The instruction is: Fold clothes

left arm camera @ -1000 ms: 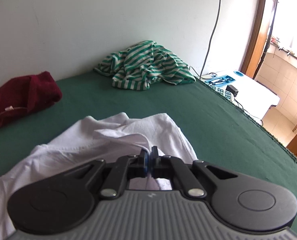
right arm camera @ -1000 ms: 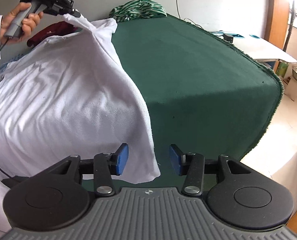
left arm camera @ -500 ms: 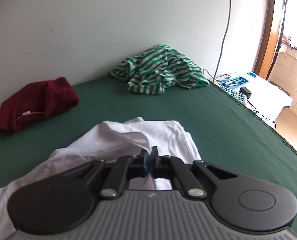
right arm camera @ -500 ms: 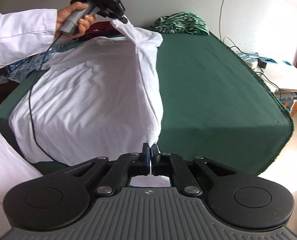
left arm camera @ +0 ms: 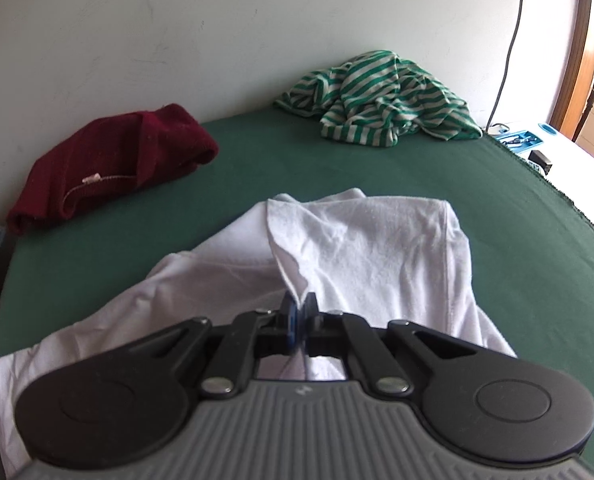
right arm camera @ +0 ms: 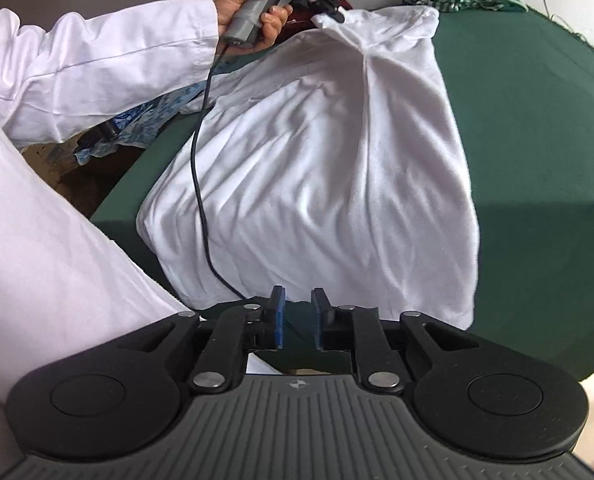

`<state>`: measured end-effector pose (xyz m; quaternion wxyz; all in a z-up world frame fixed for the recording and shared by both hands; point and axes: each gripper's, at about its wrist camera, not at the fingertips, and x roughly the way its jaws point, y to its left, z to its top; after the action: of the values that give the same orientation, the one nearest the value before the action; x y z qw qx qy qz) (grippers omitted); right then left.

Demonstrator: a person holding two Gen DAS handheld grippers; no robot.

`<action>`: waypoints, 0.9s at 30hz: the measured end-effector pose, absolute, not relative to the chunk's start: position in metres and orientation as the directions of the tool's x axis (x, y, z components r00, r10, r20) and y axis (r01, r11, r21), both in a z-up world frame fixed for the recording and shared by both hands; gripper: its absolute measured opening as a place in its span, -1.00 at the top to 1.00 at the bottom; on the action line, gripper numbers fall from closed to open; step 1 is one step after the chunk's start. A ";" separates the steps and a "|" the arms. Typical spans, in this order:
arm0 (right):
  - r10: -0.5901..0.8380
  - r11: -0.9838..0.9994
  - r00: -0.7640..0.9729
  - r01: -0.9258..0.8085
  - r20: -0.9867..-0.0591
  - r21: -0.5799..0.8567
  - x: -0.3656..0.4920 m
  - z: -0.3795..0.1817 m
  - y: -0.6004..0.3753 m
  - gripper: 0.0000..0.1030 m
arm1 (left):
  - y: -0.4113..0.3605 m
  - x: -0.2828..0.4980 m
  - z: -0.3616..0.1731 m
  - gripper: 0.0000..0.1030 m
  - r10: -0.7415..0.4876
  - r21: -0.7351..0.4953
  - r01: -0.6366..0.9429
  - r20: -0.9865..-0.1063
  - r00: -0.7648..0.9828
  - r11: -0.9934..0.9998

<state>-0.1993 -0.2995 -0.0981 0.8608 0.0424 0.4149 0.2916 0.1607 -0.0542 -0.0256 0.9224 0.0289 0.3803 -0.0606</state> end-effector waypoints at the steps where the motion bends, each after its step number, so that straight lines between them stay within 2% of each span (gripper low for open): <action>1: 0.515 0.840 0.502 -0.457 -0.695 0.293 -0.200 -0.097 -0.302 0.53 | -0.053 0.161 -0.028 0.99 -0.090 0.006 0.134 -0.708 0.701 0.991; 4: 0.415 0.893 0.551 -0.398 -0.724 0.209 -0.196 -0.102 -0.311 0.37 | -0.049 0.161 -0.034 0.99 -0.093 0.001 0.134 -0.715 0.693 0.991; 7: 0.390 0.906 0.567 -0.376 -0.726 0.194 -0.183 -0.114 -0.305 0.37 | -0.047 0.161 -0.040 0.97 -0.095 -0.004 0.133 -0.721 0.686 0.991; 9: 0.402 0.907 0.559 -0.349 -0.725 0.234 -0.170 -0.123 -0.299 0.50 | -0.045 0.162 -0.043 0.97 -0.100 -0.012 0.132 -0.723 0.683 0.991; 11: 0.414 0.903 0.534 -0.343 -0.737 0.258 -0.164 -0.124 -0.293 0.96 | -0.042 0.162 -0.045 0.97 -0.110 -0.027 0.131 -0.724 0.681 0.991; 15: 0.451 0.884 0.488 -0.362 -0.747 0.296 -0.163 -0.114 -0.286 0.95 | -0.037 0.159 -0.049 0.96 -0.127 -0.053 0.128 -0.717 0.686 0.990; 17: 0.464 0.875 0.464 -0.374 -0.755 0.308 -0.164 -0.100 -0.292 0.76 | -0.034 0.156 -0.051 0.96 -0.135 -0.065 0.126 -0.711 0.690 0.990; 21: 0.484 0.873 0.538 -0.356 -0.690 0.334 -0.150 -0.040 -0.322 0.59 | -0.029 0.152 -0.055 0.96 -0.150 -0.090 0.122 -0.701 0.698 0.988; 23: 0.442 0.895 0.581 -0.344 -0.684 0.285 -0.133 -0.016 -0.327 0.22 | -0.027 0.150 -0.057 0.96 -0.157 -0.103 0.119 -0.695 0.701 0.988; 25: 0.398 0.911 0.601 -0.345 -0.693 0.224 -0.113 0.000 -0.326 0.22 | -0.024 0.150 -0.060 0.95 -0.163 -0.126 0.105 -0.695 0.700 0.986; 27: 0.424 0.891 0.557 -0.396 -0.714 0.219 -0.095 -0.004 -0.316 0.26 | -0.020 0.151 -0.063 0.93 -0.167 -0.156 0.080 -0.702 0.692 0.984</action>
<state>-0.0949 -0.3162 -0.0041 0.8822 0.0165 0.4093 0.2324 0.1512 -0.0202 -0.0633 0.9180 -0.0568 0.3867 -0.0673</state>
